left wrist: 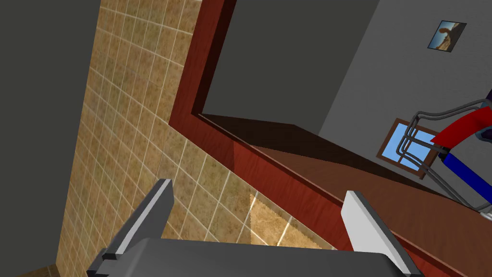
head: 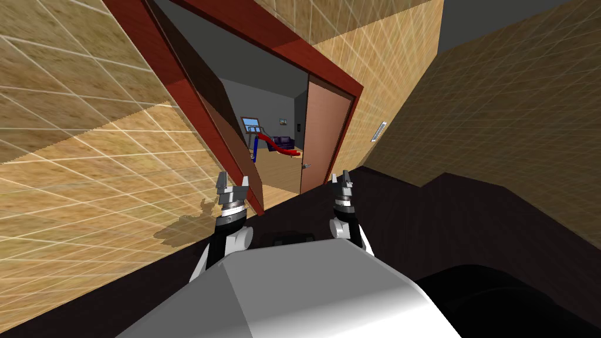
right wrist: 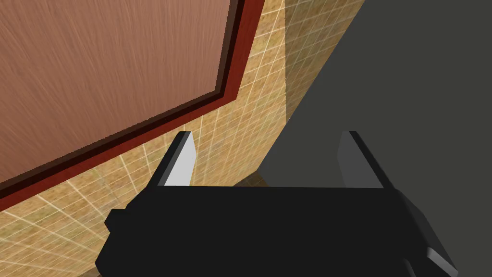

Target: Push the door open

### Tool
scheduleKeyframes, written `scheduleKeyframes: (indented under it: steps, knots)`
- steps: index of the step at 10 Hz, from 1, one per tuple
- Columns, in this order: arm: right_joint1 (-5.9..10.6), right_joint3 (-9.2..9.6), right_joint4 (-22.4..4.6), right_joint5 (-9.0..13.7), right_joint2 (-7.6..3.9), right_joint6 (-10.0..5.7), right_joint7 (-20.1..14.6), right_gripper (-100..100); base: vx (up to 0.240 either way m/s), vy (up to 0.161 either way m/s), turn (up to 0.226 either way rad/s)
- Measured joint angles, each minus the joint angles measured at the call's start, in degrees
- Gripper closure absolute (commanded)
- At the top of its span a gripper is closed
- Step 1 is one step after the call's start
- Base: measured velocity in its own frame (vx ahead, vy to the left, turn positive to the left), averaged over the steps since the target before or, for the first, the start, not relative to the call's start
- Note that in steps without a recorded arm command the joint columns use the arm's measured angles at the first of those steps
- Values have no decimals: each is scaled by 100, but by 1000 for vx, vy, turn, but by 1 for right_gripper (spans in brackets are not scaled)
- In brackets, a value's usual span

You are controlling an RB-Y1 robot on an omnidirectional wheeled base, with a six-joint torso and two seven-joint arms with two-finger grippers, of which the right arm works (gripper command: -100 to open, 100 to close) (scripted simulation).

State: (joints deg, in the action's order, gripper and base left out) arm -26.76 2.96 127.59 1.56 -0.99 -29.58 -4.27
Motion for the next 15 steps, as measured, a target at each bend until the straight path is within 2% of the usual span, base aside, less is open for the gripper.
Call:
scheduleKeyframes:
  steps: [7, 8, 15]
  knots:
    - [234, 78, -919, -24, -167, -146, 22, -100, 133, -62, 58]
    - [226, 119, -1040, -41, -166, -199, 37, -100, 92, -38, 52]
    - [508, 227, -2119, -79, -265, -372, 84, -100, 107, -77, 67]
